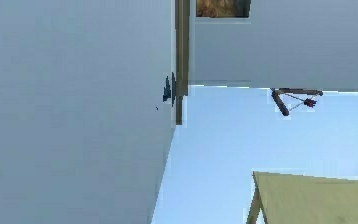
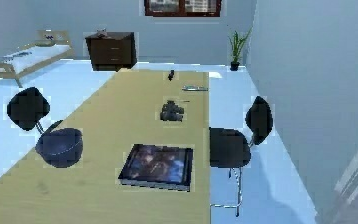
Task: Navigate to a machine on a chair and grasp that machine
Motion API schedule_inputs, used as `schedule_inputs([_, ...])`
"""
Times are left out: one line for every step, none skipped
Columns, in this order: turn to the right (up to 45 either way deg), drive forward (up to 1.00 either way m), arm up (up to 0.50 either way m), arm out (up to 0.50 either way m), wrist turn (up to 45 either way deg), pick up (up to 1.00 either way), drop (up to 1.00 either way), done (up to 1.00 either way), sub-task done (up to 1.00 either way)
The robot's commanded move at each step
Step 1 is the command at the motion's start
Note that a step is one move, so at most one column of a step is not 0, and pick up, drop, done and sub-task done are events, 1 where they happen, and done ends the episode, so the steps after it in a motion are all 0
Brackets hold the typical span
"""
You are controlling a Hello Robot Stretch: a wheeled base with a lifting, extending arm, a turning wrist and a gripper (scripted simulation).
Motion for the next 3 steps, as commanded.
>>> schedule_inputs([6.0, 0.0, 0.0, 0.0, 0.0, 0.0, 0.0, 0.0, 0.0])
schedule_inputs([0.0, 1.0, 0.0, 0.0, 0.0, 0.0, 0.0, 0.0, 0.0])
schedule_inputs([0.0, 1.0, 0.0, 0.0, 0.0, 0.0, 0.0, 0.0, 0.0])
